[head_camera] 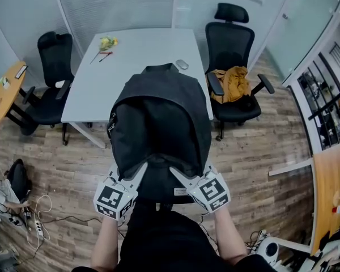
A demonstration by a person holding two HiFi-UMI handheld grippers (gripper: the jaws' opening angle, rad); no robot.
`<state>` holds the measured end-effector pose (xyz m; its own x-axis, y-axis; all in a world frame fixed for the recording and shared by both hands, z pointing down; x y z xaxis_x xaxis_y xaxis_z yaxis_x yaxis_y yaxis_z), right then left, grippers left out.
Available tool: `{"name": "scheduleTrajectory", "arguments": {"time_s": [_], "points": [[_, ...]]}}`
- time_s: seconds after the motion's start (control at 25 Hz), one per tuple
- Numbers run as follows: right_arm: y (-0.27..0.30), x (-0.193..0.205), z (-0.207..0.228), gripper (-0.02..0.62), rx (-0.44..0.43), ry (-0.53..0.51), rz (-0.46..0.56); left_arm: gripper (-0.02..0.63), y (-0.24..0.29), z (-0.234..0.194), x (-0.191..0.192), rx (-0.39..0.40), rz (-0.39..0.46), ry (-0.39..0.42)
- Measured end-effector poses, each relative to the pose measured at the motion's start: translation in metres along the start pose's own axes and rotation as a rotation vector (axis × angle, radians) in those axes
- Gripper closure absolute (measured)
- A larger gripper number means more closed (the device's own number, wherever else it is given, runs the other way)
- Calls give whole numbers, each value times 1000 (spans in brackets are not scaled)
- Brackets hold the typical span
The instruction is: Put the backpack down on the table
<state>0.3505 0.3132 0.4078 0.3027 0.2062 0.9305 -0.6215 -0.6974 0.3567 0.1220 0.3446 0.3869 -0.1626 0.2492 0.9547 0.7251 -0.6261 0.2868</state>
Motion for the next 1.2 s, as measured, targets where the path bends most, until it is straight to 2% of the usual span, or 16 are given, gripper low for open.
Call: {"name": "scheduleTrajectory", "arguments": {"time_s": [0.24, 0.52, 1.2], "points": [[7, 5, -6, 331, -14, 19, -20, 509, -6, -4, 9, 5, -5, -20], [31, -3, -6, 327, -8, 25, -51, 509, -5, -33, 13, 28, -1, -49], [120, -44, 16, 324, 61, 40, -85, 509, 18, -143, -6, 101, 14, -51]]}}
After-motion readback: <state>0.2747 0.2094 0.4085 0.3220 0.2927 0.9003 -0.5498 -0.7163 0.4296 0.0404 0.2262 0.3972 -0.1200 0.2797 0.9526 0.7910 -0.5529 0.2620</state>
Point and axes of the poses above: the fingertips, and each gripper's own axes: y forward along the fingers, z to its right, x out of its underside, the point moved 10 cm from there along -y, backward along the fingers, and after that the axes turned 13 degrees about x, right-handed, at the moved point
